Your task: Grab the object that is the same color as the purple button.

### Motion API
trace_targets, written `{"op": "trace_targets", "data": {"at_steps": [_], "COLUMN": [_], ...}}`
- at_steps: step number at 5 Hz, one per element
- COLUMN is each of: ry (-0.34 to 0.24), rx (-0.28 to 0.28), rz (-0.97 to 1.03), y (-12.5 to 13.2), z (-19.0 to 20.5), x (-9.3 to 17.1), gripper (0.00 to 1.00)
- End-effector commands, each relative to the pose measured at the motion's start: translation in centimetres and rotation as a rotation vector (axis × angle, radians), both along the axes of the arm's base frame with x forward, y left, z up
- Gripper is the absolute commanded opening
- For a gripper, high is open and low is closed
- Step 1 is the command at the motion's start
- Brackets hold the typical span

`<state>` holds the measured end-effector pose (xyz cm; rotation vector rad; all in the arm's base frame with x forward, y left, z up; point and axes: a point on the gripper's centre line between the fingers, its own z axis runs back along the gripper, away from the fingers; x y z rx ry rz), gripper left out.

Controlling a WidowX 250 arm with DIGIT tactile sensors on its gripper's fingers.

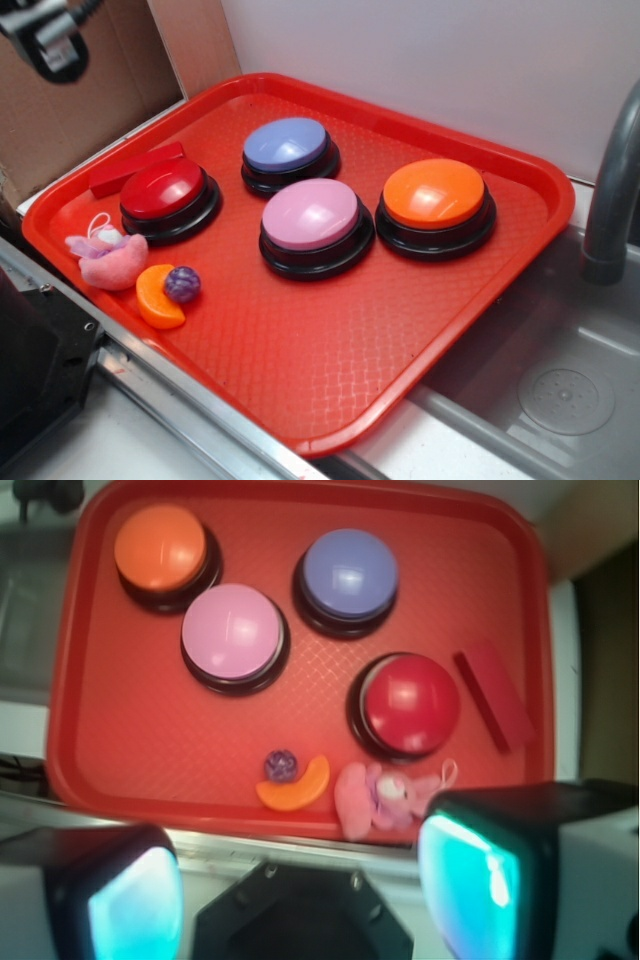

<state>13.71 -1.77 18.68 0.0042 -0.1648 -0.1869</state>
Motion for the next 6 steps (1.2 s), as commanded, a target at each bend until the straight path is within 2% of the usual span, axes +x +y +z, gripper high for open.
{"op": "trace_targets", "data": {"at_steps": [1,2,3,5,6], "ry": [-0.043,-0.024,-0.014,-0.004,0.011], "rx": [-0.047,-0.024,-0.067,-0.032,-0.046], "rz": [-0.235,-0.300,-0.319,-0.381,-0.395], "y": [0.4,-0.4,-0.5,-1.3,-1.8], "z": [-7.1,-10.1,-12.7,-15.2,-16.3], "x": [2.1,2.1,2.0,1.9,1.9], "gripper": [1.00,1.00,1.00,1.00,1.00]}}
